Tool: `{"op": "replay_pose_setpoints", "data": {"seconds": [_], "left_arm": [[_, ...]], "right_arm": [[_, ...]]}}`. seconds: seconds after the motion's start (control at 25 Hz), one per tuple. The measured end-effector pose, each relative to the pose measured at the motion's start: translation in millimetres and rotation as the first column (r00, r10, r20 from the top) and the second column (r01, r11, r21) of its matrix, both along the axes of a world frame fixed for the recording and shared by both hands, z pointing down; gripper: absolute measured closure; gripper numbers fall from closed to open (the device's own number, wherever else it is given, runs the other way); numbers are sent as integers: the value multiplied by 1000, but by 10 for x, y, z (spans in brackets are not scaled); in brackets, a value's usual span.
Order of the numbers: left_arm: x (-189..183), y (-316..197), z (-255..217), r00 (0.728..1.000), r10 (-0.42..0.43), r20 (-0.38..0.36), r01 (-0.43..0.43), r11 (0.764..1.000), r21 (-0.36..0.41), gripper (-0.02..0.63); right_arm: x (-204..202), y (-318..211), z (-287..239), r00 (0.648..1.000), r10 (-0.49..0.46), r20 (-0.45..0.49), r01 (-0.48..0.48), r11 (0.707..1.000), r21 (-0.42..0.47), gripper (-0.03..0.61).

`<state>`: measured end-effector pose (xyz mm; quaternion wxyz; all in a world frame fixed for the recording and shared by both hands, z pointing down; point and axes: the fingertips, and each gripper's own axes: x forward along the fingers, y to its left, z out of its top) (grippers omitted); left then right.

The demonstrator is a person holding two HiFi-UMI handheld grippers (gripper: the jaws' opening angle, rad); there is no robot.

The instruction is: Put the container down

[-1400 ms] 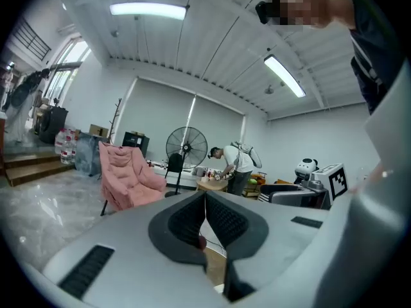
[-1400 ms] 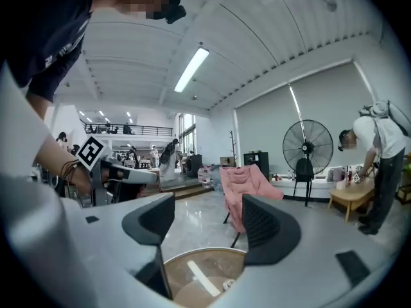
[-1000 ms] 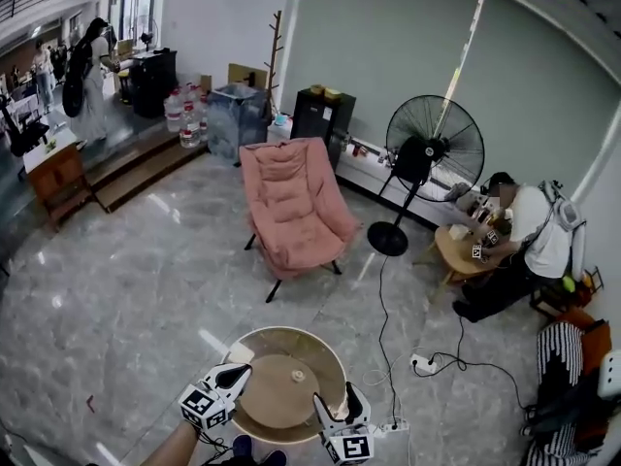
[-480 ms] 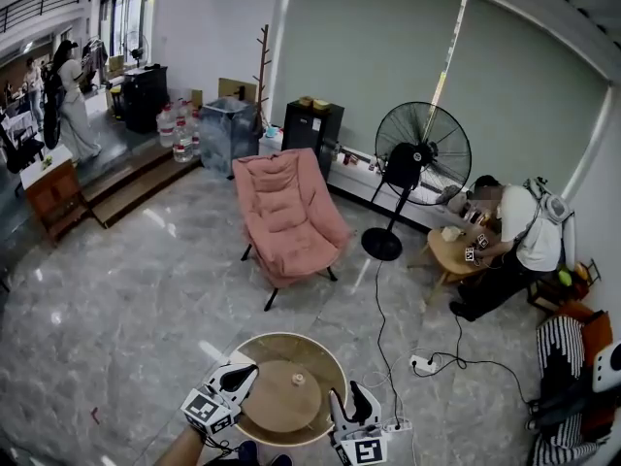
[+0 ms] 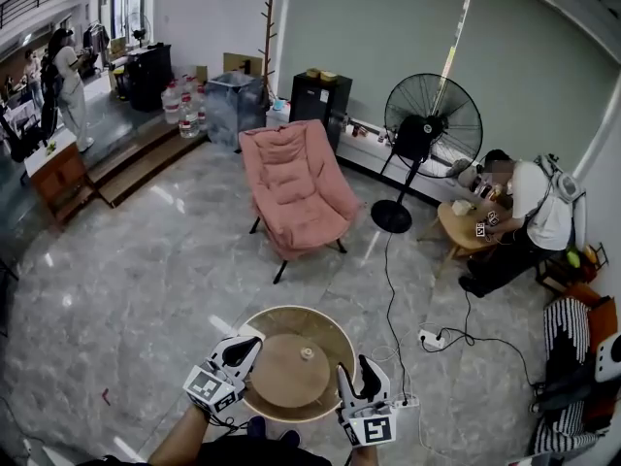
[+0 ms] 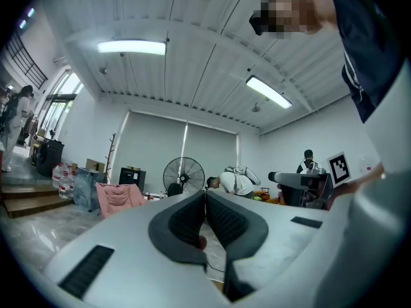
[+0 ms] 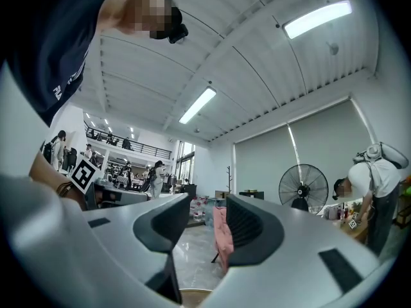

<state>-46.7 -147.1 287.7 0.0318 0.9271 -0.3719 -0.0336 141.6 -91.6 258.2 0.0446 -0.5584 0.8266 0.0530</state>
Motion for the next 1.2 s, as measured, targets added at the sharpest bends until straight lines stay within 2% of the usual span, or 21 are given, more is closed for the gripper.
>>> {"op": "replay_pose_setpoints", "data": {"seconds": [0.2,0.24,0.28,0.36,0.64,1.2], "left_arm": [[45,-22,-7,1000,2,18,-2,1000,14,586],[45,-1,-9,1000,-1,22,0,1000,14,588],[45,26,-12,1000,-5,26,4,1000,16,588],[61,76,-28,1000,-8,28,7,1000,22,588],[167,179,-103,999,20,26,-21,999,35,588],[199,411,-97,1000,8,24,-9,1000,24,588]], "right_arm": [[11,-48,-21,1000,-5,-5,5,1000,9,382],[21,-28,-31,1000,2,-6,-2,1000,10,430],[36,-2,-46,1000,11,-3,-11,1000,11,531],[56,47,-79,1000,8,9,-8,1000,11,551],[61,141,-115,1000,-14,15,14,1000,1,551],[61,353,-31,999,-41,-22,40,999,-21,551]]}}
